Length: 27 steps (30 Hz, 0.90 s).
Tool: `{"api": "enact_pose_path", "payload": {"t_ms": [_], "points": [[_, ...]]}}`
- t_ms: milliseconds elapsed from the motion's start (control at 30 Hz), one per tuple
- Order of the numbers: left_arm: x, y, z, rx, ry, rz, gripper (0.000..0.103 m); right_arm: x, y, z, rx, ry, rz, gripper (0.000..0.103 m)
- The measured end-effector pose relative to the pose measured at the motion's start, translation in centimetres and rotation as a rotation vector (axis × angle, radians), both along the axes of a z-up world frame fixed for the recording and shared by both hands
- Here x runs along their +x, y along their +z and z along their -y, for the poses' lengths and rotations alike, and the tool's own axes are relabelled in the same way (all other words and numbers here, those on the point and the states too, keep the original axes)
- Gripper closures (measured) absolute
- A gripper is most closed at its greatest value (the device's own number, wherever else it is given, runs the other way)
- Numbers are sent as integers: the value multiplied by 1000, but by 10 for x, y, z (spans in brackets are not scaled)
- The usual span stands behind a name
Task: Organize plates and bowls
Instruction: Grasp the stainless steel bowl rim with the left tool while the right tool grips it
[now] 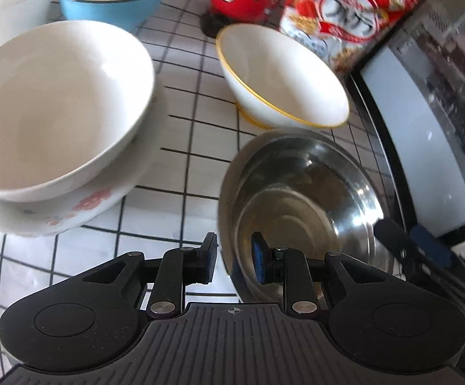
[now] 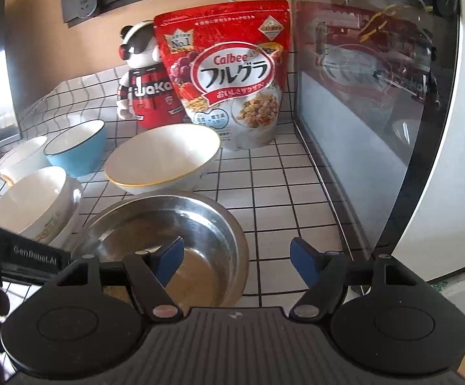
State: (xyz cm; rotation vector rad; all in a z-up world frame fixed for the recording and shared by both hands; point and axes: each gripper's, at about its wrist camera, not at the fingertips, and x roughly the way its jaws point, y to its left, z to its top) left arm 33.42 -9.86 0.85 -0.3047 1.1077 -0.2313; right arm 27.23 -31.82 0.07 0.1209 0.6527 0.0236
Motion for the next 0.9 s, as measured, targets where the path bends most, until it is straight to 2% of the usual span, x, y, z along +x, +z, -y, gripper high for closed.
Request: {"api": "enact_pose_path", "payload": {"t_ms": [67, 200, 300, 367, 467, 567, 667, 700, 767, 900], "points": [[0, 1, 7, 24, -52, 0, 74, 3, -3, 2, 7, -14, -13, 30], [-2, 0, 10, 50, -113, 2, 75, 13, -6, 4, 21, -13, -37, 30], [-4, -2, 6, 37, -128, -14, 75, 26, -9, 10, 113, 21, -84, 30], [-3, -3, 2, 10, -127, -19, 75, 37, -12, 12, 155, 28, -126, 34], [4, -7, 1, -23, -121, -16, 75, 46, -18, 8, 139, 24, -157, 40], [13, -11, 2, -33, -102, -20, 76, 52, -25, 2, 115, 28, -186, 45], [19, -13, 5, -45, -100, -21, 76, 54, -33, -2, 139, 42, -220, 53], [19, -12, 5, -44, -102, -19, 76, 55, -36, -2, 151, 48, -230, 58], [19, -13, 4, -46, -107, -16, 76, 54, -36, -3, 157, 46, -223, 61], [20, -15, 0, -53, -108, -22, 84, 55, -37, -4, 175, 60, -226, 68]]}}
